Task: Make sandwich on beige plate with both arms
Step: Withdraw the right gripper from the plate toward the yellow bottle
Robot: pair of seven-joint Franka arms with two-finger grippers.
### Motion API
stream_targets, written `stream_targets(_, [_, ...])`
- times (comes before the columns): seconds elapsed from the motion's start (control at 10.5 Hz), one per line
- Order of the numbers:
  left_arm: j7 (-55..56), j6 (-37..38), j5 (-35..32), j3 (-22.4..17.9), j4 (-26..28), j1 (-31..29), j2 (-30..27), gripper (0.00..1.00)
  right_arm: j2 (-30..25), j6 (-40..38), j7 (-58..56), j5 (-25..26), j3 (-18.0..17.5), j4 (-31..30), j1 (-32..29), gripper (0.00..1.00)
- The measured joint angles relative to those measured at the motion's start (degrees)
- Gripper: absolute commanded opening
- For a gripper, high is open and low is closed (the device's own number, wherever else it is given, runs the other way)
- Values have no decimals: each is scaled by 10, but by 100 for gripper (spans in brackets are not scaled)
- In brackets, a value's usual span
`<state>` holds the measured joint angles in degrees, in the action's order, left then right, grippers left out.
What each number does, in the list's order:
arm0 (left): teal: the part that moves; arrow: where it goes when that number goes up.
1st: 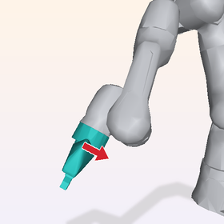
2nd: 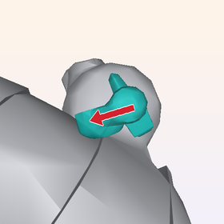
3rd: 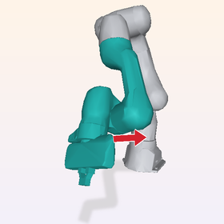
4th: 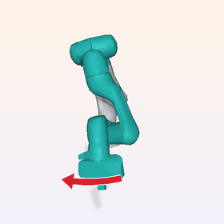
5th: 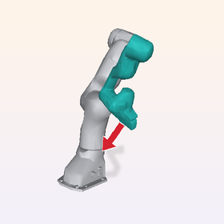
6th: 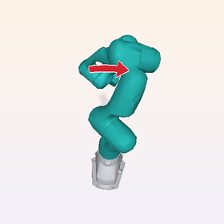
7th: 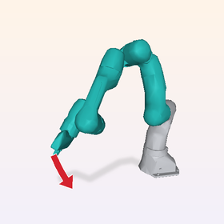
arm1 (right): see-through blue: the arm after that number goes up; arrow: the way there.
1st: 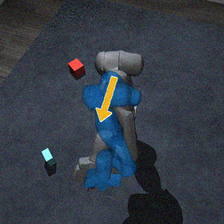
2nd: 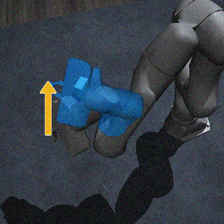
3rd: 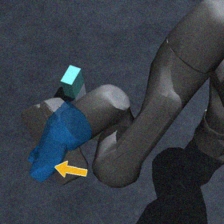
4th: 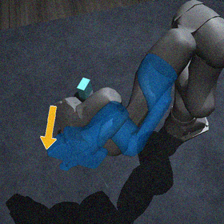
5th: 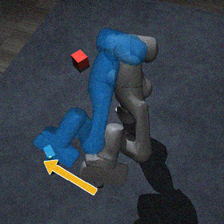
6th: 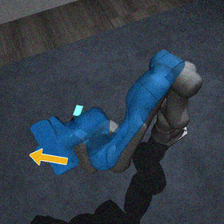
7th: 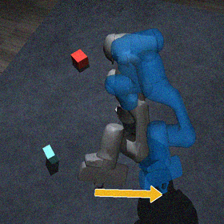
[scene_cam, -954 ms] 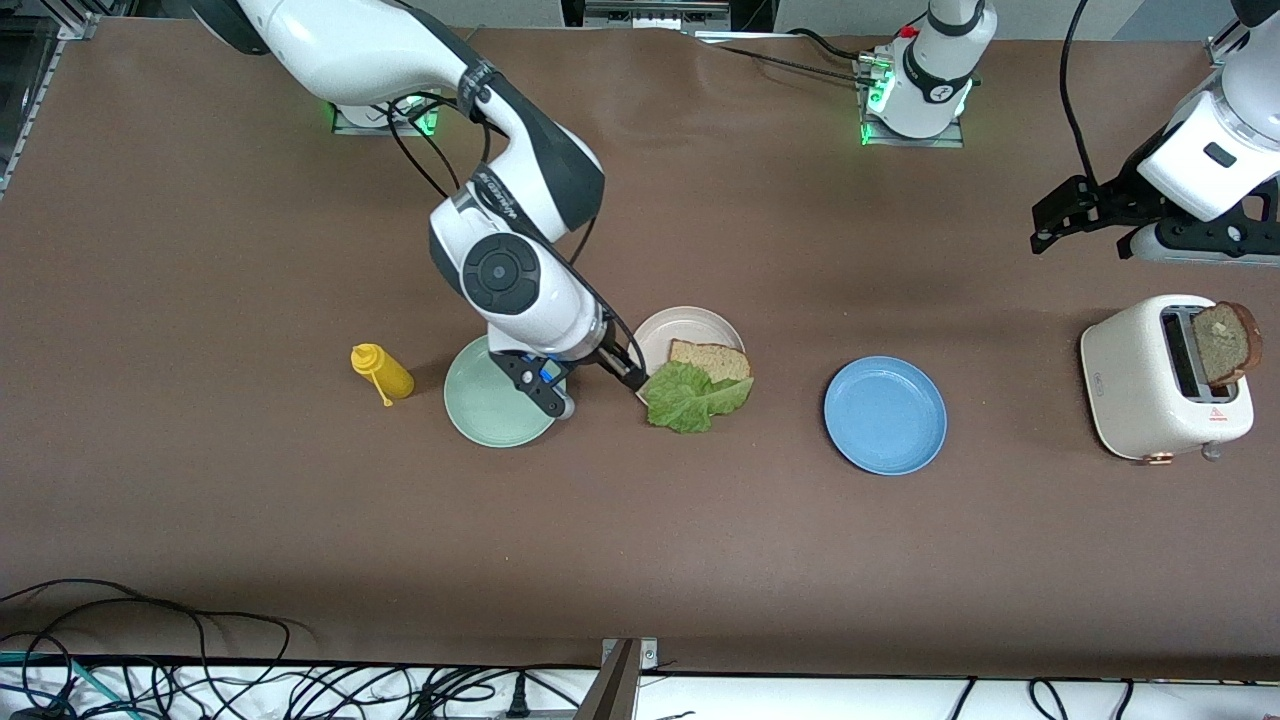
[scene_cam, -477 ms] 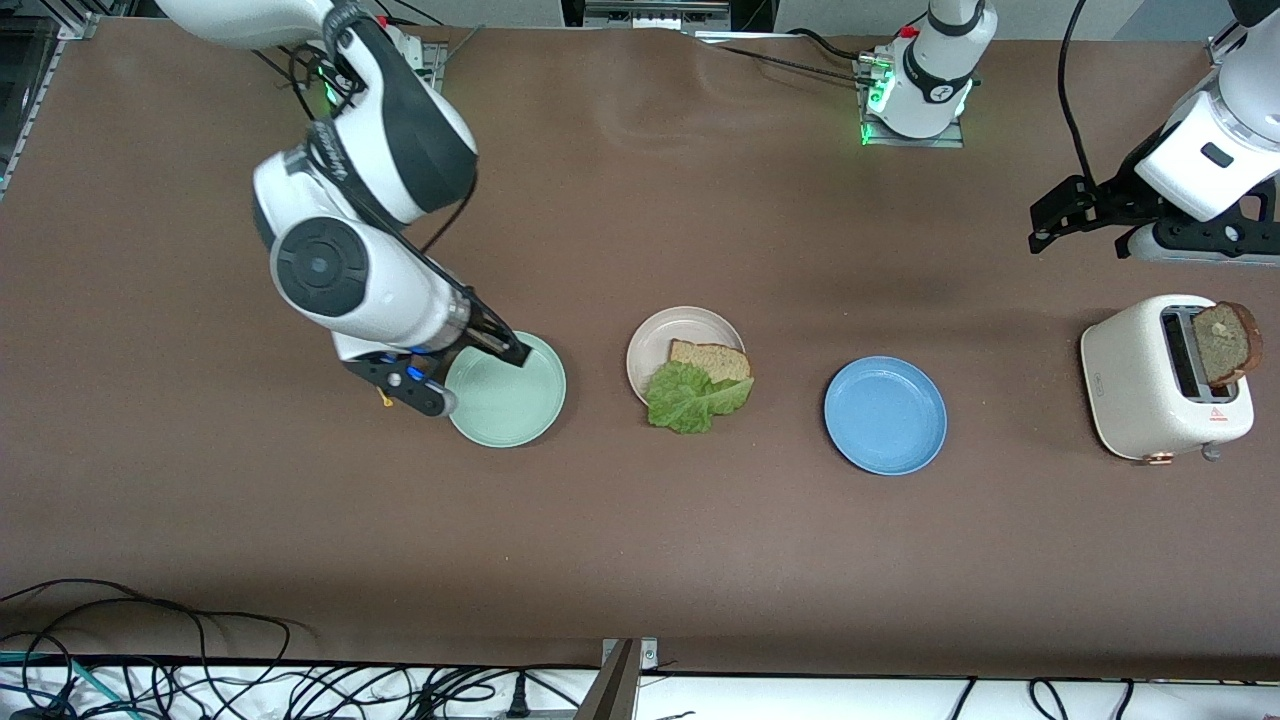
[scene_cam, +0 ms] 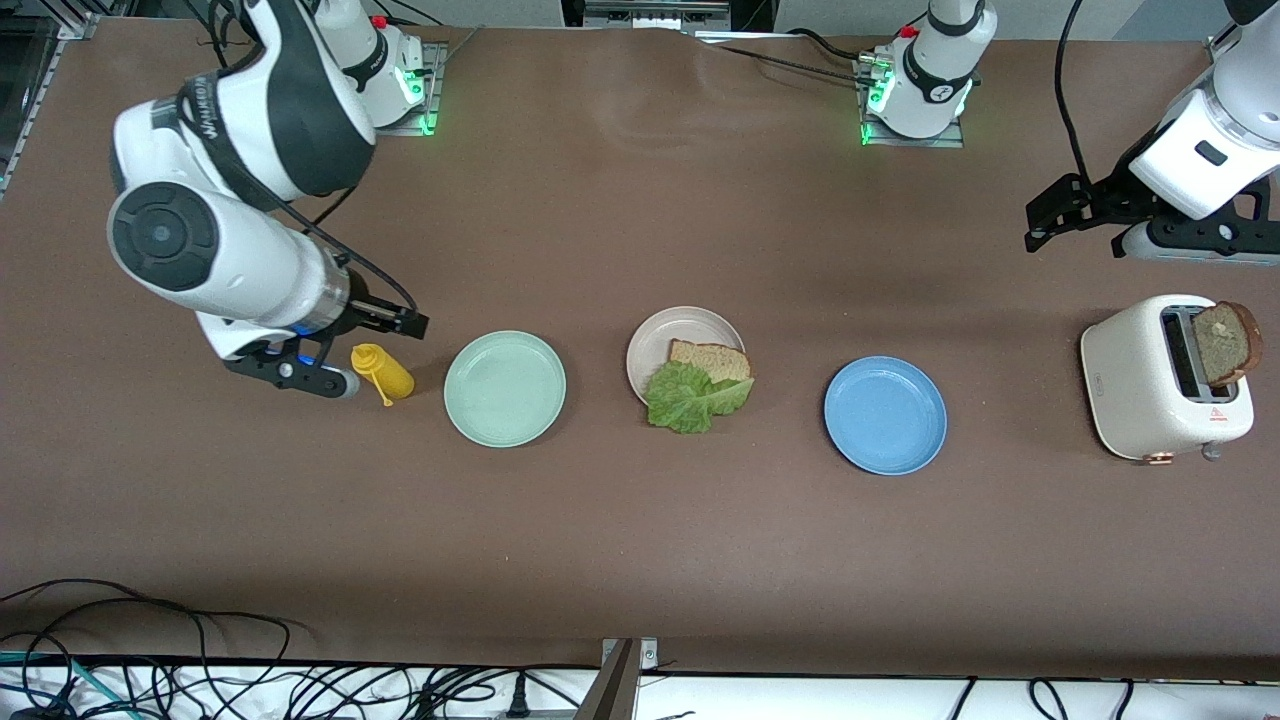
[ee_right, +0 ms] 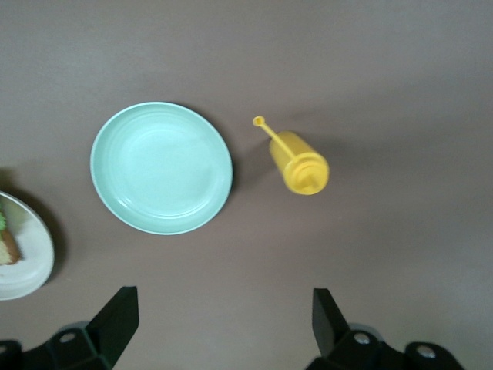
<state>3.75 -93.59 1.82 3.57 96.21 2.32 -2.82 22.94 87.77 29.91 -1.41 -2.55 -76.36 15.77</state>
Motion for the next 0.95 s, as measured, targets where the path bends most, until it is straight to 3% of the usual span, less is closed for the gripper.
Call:
stream_targets(0.29, [0,0,0,2,-1,0,0,100,-48,34,-144,0,9,-60,-21,100])
stream_targets(0.67, [0,0,0,4,-1,1,0,100,-131,135,-381,0,11,-199,-76,100])
stream_targets(0.95, [0,0,0,5,-1,1,0,100,-162,206,-547,-1,15,-286,-109,100])
